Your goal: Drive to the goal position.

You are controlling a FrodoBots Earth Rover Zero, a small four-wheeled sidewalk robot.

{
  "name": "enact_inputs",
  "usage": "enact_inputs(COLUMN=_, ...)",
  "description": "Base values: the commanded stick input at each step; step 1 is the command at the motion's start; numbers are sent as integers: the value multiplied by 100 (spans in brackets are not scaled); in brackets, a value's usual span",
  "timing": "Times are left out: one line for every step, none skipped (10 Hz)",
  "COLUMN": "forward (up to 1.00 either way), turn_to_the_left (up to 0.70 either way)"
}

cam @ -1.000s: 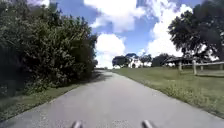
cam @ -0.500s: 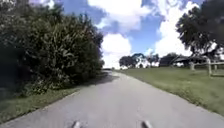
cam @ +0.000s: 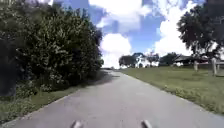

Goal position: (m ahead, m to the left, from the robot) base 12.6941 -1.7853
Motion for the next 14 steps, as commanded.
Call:
enact_inputs(forward=70, turn_to_the_left=0)
enact_inputs(forward=70, turn_to_the_left=0)
enact_inputs(forward=70, turn_to_the_left=0)
enact_inputs(forward=70, turn_to_the_left=0)
enact_inputs(forward=70, turn_to_the_left=0)
enact_inputs(forward=70, turn_to_the_left=0)
enact_inputs(forward=70, turn_to_the_left=0)
enact_inputs(forward=70, turn_to_the_left=0)
enact_inputs(forward=70, turn_to_the_left=0)
enact_inputs(forward=70, turn_to_the_left=0)
enact_inputs(forward=70, turn_to_the_left=0)
enact_inputs(forward=70, turn_to_the_left=0)
enact_inputs(forward=70, turn_to_the_left=0)
enact_inputs(forward=70, turn_to_the_left=0)
